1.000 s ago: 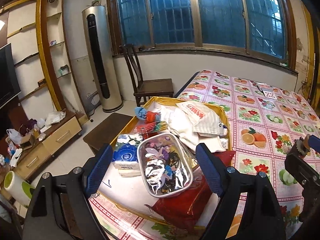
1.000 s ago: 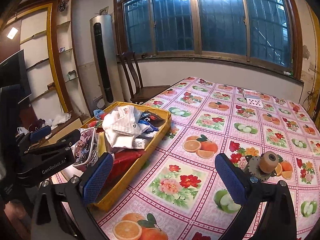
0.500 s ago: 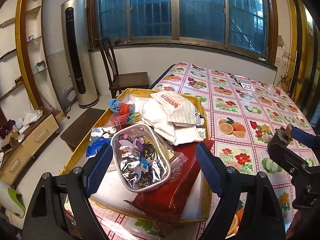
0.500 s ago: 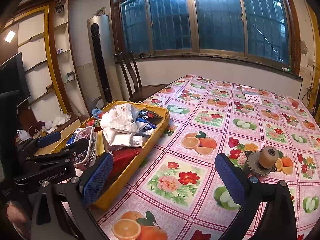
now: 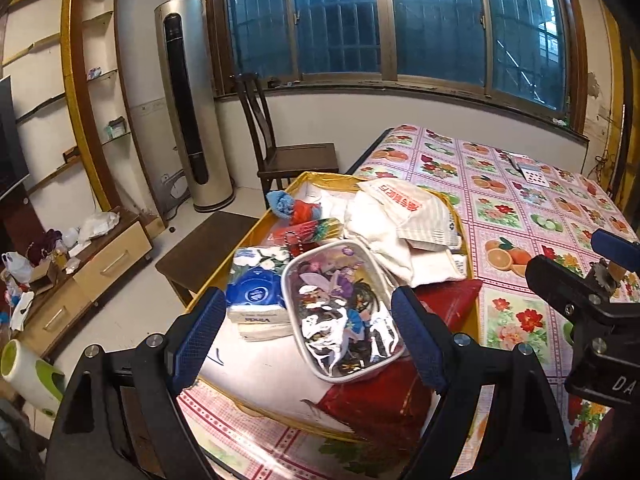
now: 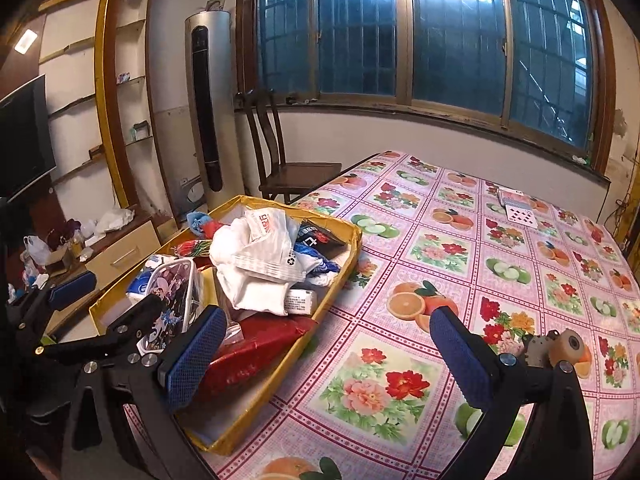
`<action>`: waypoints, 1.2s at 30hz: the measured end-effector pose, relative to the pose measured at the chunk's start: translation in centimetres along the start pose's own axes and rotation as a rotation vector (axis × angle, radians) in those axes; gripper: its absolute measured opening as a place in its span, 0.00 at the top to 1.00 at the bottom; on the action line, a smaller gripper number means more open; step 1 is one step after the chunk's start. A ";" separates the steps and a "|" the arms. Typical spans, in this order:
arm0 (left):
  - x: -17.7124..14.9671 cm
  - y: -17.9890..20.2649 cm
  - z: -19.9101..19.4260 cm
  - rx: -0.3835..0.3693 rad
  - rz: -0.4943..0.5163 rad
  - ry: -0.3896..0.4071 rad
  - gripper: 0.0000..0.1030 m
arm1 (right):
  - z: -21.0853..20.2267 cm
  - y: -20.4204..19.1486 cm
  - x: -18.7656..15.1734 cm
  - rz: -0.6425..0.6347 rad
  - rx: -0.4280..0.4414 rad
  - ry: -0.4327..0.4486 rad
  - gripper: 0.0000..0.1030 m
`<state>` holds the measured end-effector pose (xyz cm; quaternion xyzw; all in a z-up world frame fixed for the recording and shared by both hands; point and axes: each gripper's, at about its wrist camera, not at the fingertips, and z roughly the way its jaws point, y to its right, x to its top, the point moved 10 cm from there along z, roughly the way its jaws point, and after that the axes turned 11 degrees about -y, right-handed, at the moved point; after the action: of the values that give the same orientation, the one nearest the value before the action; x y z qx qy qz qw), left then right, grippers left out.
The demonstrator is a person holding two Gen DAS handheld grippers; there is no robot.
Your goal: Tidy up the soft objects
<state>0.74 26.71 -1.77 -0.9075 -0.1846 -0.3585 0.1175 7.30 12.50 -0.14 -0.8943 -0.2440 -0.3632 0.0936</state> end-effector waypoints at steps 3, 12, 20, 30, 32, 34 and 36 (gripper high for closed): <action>-0.2 -0.8 0.2 0.022 -0.003 0.001 0.17 | 1.0 -1.2 0.3 -0.016 0.013 -0.013 0.00; -0.5 -1.1 0.7 0.002 0.006 0.005 0.17 | 1.6 -2.1 0.1 -0.029 0.034 -0.023 0.00; -0.7 -0.7 1.0 -0.032 0.012 0.000 0.17 | 0.9 -0.9 0.1 0.005 0.044 -0.001 0.00; -0.9 -0.6 1.3 -0.060 0.004 -0.021 0.17 | 1.1 -0.2 -0.6 0.020 0.049 -0.014 0.00; -0.8 -0.5 1.1 -0.061 0.006 -0.009 0.17 | 1.0 -0.2 -0.6 0.016 0.048 -0.011 0.00; -0.7 -0.6 0.9 -0.048 0.005 0.009 0.17 | 0.8 -0.3 -0.6 0.015 0.051 -0.009 0.00; -0.6 -0.6 0.7 -0.036 0.009 0.022 0.17 | 0.6 -0.2 -0.6 0.019 0.055 -0.005 0.00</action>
<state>0.50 27.37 -2.63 -0.9062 -0.1728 -0.3714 0.1046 7.17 12.69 -1.02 -0.8946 -0.2457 -0.3532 0.1209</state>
